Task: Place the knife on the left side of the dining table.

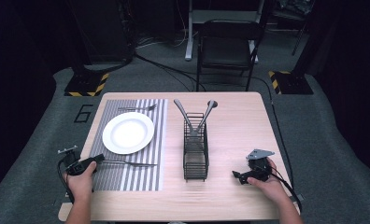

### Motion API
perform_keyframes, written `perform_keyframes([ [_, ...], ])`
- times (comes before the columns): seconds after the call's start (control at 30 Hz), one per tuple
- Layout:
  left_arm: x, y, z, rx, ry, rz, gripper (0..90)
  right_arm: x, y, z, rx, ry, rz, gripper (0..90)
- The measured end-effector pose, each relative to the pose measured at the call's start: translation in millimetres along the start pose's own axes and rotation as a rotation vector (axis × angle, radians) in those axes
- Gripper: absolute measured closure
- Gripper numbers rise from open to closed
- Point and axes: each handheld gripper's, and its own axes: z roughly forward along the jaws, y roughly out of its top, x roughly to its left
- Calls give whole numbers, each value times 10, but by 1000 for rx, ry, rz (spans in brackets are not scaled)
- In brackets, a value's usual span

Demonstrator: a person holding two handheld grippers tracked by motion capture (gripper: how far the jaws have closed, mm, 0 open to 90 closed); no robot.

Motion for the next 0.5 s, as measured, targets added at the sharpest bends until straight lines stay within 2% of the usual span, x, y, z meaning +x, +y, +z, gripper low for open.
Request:
perform_keyframes([
  [0.13, 3, -10, 9, 14, 20, 22, 666, 0, 0, 0, 0, 0, 0, 0],
  [0.5, -5, -16, 23, 20, 46, 34, 645, 0, 0, 0, 0, 0, 0, 0],
])
